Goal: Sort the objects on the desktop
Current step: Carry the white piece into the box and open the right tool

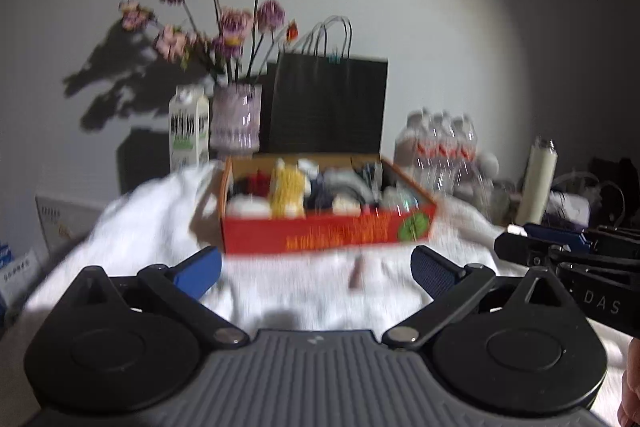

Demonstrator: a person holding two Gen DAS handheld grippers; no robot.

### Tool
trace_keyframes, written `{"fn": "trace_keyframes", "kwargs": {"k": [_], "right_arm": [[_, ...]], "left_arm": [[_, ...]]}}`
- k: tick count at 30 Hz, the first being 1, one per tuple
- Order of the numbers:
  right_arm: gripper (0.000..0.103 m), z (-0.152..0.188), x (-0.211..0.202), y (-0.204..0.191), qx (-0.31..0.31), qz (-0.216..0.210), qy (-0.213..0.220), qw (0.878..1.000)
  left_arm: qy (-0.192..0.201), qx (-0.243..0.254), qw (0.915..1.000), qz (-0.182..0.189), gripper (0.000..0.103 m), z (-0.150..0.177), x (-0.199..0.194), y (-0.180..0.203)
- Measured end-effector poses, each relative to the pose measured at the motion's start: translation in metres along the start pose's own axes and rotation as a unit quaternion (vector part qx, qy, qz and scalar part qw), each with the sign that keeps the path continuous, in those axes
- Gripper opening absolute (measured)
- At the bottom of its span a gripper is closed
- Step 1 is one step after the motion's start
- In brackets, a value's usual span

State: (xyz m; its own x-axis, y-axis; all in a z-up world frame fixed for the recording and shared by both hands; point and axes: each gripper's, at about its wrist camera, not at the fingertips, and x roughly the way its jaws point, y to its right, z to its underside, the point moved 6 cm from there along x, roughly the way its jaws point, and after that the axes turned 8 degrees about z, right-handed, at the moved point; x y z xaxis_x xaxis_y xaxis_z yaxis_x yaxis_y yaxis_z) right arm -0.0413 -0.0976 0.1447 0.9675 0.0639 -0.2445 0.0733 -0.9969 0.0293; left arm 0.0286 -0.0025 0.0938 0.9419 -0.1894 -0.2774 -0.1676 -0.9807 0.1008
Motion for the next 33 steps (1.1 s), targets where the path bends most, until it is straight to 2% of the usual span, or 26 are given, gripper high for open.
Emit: {"fn": "trace_keyframes", "kwargs": {"k": [1, 3, 5, 6, 8, 10, 11, 13, 17, 22, 29, 32, 33], "right_arm": [[0.027, -0.015, 0.019, 0.006, -0.001, -0.002, 0.004, 1.0], [0.027, -0.022, 0.03, 0.008, -0.004, -0.006, 0.003, 1.0], [0.027, -0.039, 0.055, 0.013, -0.008, -0.008, 0.0, 1.0], [0.027, -0.047, 0.068, 0.016, -0.008, -0.012, -0.003, 1.0], [0.027, -0.061, 0.099, 0.024, -0.005, -0.014, -0.014, 1.0], [0.027, -0.073, 0.133, 0.03, -0.013, -0.005, -0.037, 0.999], [0.027, -0.079, 0.149, 0.032, -0.018, -0.005, -0.045, 0.999], [0.027, -0.088, 0.185, 0.037, -0.016, -0.002, -0.063, 0.998], [0.027, -0.095, 0.258, 0.049, -0.007, 0.006, -0.122, 0.992], [0.027, -0.092, 0.333, 0.063, 0.033, 0.0, -0.199, 0.979], [0.027, -0.069, 0.402, 0.074, 0.021, 0.045, -0.27, 0.962], [0.027, -0.063, 0.421, 0.072, 0.013, 0.047, -0.287, 0.957], [0.027, -0.061, 0.425, 0.071, 0.009, 0.048, -0.29, 0.956]], "left_arm": [[0.004, 0.004, 1.0, 0.003, 0.103, -0.009, 0.01, -0.002], [0.006, 0.01, 0.9999, 0.005, 0.103, -0.026, 0.031, -0.007], [0.001, 0.009, 0.9999, 0.007, 0.096, -0.042, 0.057, -0.012], [-0.004, 0.01, 0.9999, 0.011, 0.086, -0.049, 0.07, -0.016], [-0.022, 0.005, 0.9997, 0.012, 0.075, -0.06, 0.101, -0.023], [-0.043, -0.01, 0.999, 0.008, 0.051, -0.07, 0.132, -0.031], [-0.052, -0.017, 0.9985, 0.006, 0.045, -0.073, 0.145, -0.036], [-0.073, -0.031, 0.9968, 0.008, 0.026, -0.079, 0.175, -0.043], [-0.12, -0.044, 0.9918, -0.001, 0.014, -0.084, 0.231, -0.063], [-0.175, -0.077, 0.9813, -0.017, 0.012, -0.083, 0.289, -0.092], [-0.234, -0.097, 0.967, -0.027, 0.013, -0.079, 0.341, -0.123], [-0.26, -0.102, 0.9599, -0.024, 0.026, -0.072, 0.357, -0.128], [-0.262, -0.1, 0.9592, -0.033, 0.031, -0.07, 0.36, -0.13]]}}
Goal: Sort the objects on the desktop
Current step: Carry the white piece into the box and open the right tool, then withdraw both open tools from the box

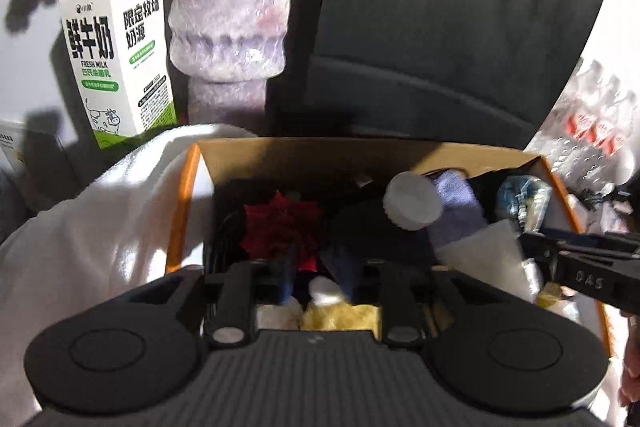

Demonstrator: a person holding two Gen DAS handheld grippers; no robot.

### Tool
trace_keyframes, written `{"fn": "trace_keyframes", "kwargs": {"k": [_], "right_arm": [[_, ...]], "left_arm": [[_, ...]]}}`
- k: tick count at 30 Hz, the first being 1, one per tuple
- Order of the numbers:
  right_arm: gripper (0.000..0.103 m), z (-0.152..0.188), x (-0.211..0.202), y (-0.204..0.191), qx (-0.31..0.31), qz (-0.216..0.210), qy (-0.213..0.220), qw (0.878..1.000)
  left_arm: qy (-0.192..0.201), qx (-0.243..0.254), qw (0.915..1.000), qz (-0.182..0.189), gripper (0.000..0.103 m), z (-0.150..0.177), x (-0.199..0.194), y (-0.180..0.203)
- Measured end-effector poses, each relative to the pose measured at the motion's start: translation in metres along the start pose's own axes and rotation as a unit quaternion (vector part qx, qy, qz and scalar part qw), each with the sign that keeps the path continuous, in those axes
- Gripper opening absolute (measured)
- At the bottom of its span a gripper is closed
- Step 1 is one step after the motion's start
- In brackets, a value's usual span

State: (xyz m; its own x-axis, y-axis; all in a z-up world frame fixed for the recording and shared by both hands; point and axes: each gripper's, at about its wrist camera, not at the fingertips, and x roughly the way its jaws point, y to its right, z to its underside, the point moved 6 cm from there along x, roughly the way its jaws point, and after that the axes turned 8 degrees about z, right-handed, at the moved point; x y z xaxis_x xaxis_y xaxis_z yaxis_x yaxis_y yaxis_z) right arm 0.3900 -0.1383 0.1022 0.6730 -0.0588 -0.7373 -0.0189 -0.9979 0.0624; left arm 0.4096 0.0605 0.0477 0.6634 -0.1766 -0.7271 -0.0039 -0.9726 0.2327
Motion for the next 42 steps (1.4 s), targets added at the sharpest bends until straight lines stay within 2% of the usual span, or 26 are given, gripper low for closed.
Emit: {"fn": "trace_keyframes", "kwargs": {"k": [1, 2, 3, 4, 6, 8, 9, 10, 12, 14, 15, 18, 23, 30, 35, 38, 42], "right_arm": [[0.028, -0.001, 0.003, -0.002, -0.003, 0.004, -0.002, 1.0], [0.034, -0.003, 0.004, -0.001, -0.004, 0.01, -0.003, 1.0], [0.039, -0.005, 0.005, -0.001, -0.005, 0.017, -0.004, 1.0], [0.049, -0.006, 0.004, -0.001, -0.004, 0.025, -0.003, 1.0], [0.053, -0.01, -0.002, -0.001, -0.006, 0.029, 0.008, 1.0], [0.055, -0.011, -0.011, -0.003, -0.009, 0.026, 0.011, 1.0], [0.058, -0.011, -0.016, -0.003, -0.009, 0.025, 0.014, 1.0], [0.064, -0.011, -0.022, -0.004, -0.008, 0.022, 0.017, 1.0], [0.076, -0.01, -0.033, -0.005, -0.007, 0.01, 0.022, 1.0], [0.092, -0.006, -0.045, -0.006, -0.004, 0.007, 0.027, 1.0], [0.093, -0.003, -0.052, -0.007, -0.002, 0.009, 0.031, 0.999], [0.093, 0.008, -0.069, -0.011, -0.005, 0.012, 0.029, 0.999], [0.093, 0.032, -0.103, -0.013, -0.008, 0.004, 0.031, 0.999], [0.094, 0.072, -0.149, -0.002, 0.023, -0.013, 0.042, 0.999], [0.095, 0.116, -0.18, -0.005, 0.027, -0.036, 0.059, 0.997], [0.096, 0.147, -0.199, -0.01, 0.024, -0.05, 0.071, 0.996], [0.1, 0.194, -0.228, -0.018, 0.017, -0.053, 0.104, 0.993]], "left_arm": [[-0.002, 0.002, 1.0, -0.005, 0.031, -0.001, 0.003, -0.001], [-0.005, 0.005, 1.0, -0.003, 0.032, 0.001, 0.005, -0.001], [-0.007, 0.004, 1.0, -0.003, 0.038, 0.001, 0.006, -0.001], [-0.006, -0.001, 1.0, -0.007, 0.056, 0.002, 0.004, -0.002], [0.004, -0.01, 0.9999, -0.009, 0.086, 0.0, -0.001, -0.002], [0.014, -0.008, 0.9998, -0.012, 0.09, -0.001, -0.009, -0.001], [0.017, -0.01, 0.9996, -0.021, 0.098, -0.001, -0.014, -0.002], [0.022, -0.014, 0.9992, -0.032, 0.103, 0.0, -0.019, -0.003], [0.028, -0.022, 0.9979, -0.054, 0.103, 0.002, -0.031, -0.005], [0.021, -0.022, 0.9979, -0.057, 0.103, 0.008, -0.043, -0.004], [0.021, -0.021, 0.9978, -0.058, 0.103, 0.011, -0.05, -0.003], [0.03, -0.019, 0.9975, -0.062, 0.103, 0.022, -0.077, 0.001], [0.027, -0.006, 0.9987, -0.043, 0.103, 0.048, -0.116, 0.009], [0.036, 0.013, 0.9989, -0.028, 0.103, 0.095, -0.157, 0.02], [0.046, 0.041, 0.9979, -0.022, 0.103, 0.146, -0.176, 0.029], [0.073, 0.046, 0.9957, -0.035, 0.103, 0.178, -0.191, 0.029], [0.095, 0.067, 0.9928, -0.029, 0.103, 0.221, -0.21, 0.033]]}}
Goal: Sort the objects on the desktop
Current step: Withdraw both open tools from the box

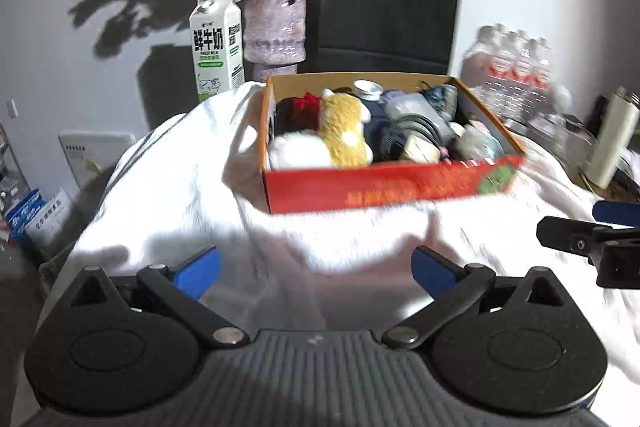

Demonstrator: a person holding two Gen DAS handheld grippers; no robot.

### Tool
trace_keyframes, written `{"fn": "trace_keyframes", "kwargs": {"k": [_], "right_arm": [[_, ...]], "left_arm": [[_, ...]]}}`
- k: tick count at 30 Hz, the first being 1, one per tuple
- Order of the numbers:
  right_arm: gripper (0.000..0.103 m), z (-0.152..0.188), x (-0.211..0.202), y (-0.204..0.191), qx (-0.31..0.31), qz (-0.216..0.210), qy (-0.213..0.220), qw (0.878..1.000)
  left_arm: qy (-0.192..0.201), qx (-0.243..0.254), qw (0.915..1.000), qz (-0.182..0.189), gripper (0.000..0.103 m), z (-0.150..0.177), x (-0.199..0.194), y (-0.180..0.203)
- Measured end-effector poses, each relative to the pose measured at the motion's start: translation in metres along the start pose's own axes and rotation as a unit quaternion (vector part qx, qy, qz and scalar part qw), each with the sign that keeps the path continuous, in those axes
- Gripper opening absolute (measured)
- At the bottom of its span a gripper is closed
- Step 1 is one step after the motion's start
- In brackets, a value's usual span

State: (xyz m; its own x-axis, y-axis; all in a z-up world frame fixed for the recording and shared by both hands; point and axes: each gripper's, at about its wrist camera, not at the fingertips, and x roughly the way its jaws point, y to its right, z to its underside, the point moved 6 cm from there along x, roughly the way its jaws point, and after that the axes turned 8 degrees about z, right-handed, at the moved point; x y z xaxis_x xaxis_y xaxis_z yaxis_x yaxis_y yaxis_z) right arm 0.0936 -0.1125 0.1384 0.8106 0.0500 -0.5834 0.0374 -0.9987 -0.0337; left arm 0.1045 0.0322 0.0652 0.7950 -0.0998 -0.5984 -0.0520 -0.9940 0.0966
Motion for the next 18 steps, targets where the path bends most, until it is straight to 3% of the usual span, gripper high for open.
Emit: {"fn": "trace_keyframes", "kwargs": {"k": [5, 7, 11, 18], "right_arm": [[0.103, 0.054, -0.038, -0.007, 0.018, -0.008, 0.033, 0.999], [0.103, 0.074, -0.045, -0.008, 0.022, 0.002, 0.034, 0.999], [0.103, 0.107, -0.056, -0.009, 0.026, 0.04, 0.036, 0.998], [0.103, 0.138, -0.037, -0.006, 0.011, 0.044, 0.01, 0.999]], "left_arm": [[0.037, 0.051, 0.9979, 0.011, 0.103, 0.053, -0.032, 0.015], [0.041, 0.05, 0.9979, 0.003, 0.103, 0.076, -0.039, 0.017], [0.031, 0.022, 0.9991, 0.02, 0.103, 0.109, -0.045, 0.014], [0.04, 0.024, 0.9987, 0.018, 0.103, 0.114, -0.023, 0.014]]}}
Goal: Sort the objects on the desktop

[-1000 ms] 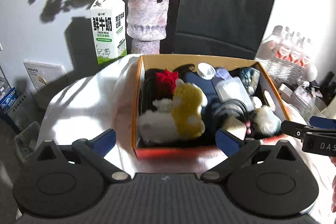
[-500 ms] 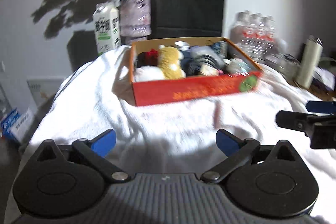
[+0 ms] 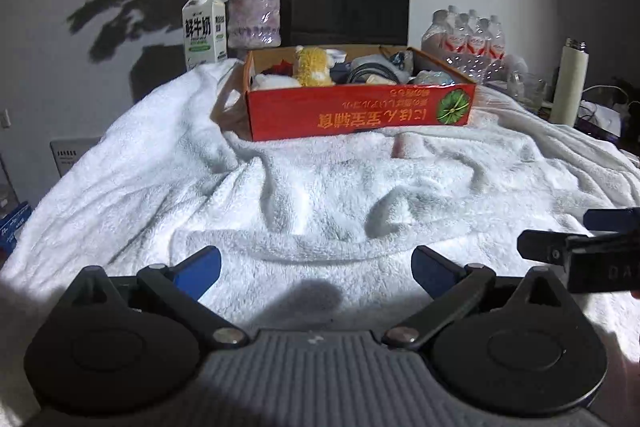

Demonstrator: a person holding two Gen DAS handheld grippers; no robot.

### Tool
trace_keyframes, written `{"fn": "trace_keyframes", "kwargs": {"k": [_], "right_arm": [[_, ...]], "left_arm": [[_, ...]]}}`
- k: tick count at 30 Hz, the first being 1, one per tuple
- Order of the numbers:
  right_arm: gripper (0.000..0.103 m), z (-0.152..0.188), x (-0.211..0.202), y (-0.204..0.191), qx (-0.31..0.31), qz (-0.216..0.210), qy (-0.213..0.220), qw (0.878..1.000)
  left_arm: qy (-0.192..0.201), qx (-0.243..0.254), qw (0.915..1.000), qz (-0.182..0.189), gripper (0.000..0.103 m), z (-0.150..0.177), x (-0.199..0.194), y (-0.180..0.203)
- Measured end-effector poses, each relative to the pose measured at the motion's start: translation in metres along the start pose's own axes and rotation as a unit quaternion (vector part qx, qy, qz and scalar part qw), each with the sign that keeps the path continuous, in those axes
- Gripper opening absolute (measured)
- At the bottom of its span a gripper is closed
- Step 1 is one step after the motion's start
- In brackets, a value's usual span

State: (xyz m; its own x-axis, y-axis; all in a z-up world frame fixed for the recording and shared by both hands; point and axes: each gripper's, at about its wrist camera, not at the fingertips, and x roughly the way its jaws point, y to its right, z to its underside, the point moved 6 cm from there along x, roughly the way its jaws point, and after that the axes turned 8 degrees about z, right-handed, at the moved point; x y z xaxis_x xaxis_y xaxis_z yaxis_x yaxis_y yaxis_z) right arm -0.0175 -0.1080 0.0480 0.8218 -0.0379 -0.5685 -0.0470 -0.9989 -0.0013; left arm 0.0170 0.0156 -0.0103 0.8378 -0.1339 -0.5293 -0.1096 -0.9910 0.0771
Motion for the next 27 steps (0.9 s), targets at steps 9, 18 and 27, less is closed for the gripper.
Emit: {"fn": "trace_keyframes", "kwargs": {"k": [9, 18, 27], "right_arm": [[0.103, 0.003, 0.021, 0.005, -0.046, 0.028, -0.005, 0.999], [0.103, 0.004, 0.035, 0.008, -0.038, 0.024, -0.03, 0.999], [0.103, 0.005, 0.035, 0.009, -0.035, 0.023, -0.031, 0.999]], "left_arm": [[-0.025, 0.015, 0.9995, 0.012, 0.103, 0.003, 0.031, 0.006], [-0.056, 0.002, 0.9979, 0.033, 0.103, 0.009, 0.041, 0.005], [-0.063, 0.008, 0.9973, 0.036, 0.103, 0.001, 0.054, 0.01]]}}
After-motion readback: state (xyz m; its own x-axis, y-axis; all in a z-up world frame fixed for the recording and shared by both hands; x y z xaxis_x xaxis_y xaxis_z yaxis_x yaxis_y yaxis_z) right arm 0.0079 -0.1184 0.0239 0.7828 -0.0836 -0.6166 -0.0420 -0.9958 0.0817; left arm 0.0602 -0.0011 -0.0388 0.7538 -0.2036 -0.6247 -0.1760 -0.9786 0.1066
